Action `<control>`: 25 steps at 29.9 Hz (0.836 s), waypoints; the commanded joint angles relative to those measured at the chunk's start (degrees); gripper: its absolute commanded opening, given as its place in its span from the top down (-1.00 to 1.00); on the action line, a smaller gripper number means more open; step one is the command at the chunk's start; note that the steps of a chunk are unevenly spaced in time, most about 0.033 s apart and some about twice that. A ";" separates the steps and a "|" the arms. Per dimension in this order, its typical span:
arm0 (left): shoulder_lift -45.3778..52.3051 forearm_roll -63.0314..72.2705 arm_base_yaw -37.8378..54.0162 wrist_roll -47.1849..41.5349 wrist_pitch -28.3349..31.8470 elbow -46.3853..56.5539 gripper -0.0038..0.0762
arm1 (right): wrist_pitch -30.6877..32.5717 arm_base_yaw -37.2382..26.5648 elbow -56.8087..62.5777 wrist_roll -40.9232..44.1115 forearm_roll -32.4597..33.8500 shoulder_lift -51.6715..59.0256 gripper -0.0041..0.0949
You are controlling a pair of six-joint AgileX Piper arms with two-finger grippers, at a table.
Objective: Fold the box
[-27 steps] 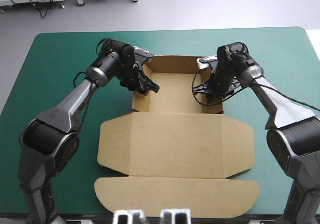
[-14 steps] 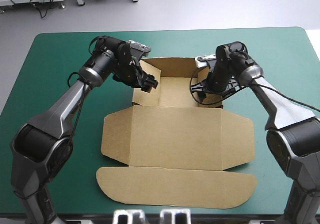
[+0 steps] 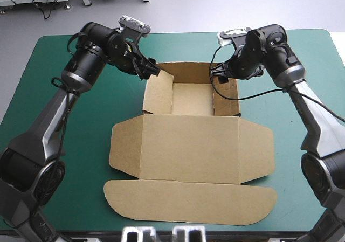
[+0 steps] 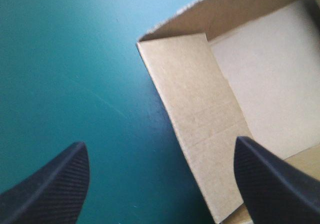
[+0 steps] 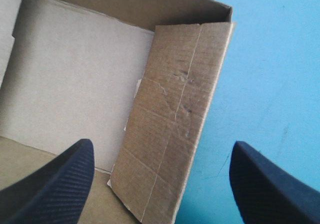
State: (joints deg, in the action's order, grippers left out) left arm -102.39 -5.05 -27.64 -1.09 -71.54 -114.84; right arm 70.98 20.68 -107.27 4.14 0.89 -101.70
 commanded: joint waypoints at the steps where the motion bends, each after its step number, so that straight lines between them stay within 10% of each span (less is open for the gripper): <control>1: 7.20 -3.16 0.00 1.09 -2.36 -3.00 -0.34 | 0.57 0.03 -2.12 -0.02 0.64 5.76 -0.50; 8: 21.56 -3.54 0.00 8.00 -2.36 4.38 0.92 | 0.57 0.03 -1.84 -2.29 3.44 8.14 -0.50; 25: 50.54 -1.79 0.00 10.23 -2.36 41.68 0.91 | 0.57 0.03 -1.76 -2.07 4.28 -2.04 -0.50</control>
State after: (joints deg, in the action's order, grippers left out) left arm -55.67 -9.12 -27.64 9.81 -71.54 -76.30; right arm 71.43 20.68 -107.53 2.38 4.45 -105.16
